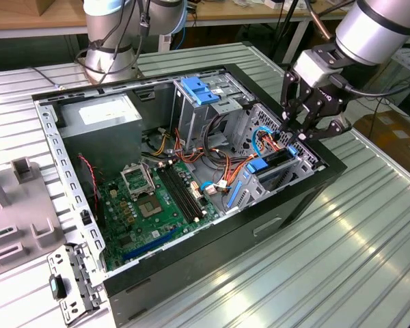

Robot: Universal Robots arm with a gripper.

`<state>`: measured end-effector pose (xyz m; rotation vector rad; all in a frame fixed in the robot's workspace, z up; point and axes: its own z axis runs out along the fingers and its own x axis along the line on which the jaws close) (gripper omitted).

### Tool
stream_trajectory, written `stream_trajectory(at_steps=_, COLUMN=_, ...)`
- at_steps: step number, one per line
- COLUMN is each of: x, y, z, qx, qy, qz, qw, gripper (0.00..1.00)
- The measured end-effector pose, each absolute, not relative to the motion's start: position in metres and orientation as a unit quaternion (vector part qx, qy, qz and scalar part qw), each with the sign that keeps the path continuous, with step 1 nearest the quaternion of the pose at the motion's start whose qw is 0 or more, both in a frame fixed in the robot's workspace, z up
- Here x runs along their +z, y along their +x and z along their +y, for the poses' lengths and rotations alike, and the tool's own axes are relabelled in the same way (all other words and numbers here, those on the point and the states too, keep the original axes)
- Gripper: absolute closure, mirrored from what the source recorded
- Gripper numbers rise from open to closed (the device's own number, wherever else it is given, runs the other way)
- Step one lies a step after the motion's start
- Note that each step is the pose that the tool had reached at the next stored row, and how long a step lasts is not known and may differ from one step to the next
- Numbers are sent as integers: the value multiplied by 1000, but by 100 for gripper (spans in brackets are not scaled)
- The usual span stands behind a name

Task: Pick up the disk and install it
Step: 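Insert the second disk wire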

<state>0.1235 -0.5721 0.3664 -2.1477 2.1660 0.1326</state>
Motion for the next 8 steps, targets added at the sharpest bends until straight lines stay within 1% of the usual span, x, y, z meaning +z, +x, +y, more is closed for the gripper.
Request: stream_trajectory(at_steps=8, x=371, y=121, z=-572, qx=44, qy=-703, qz=709, qw=45, gripper=64)
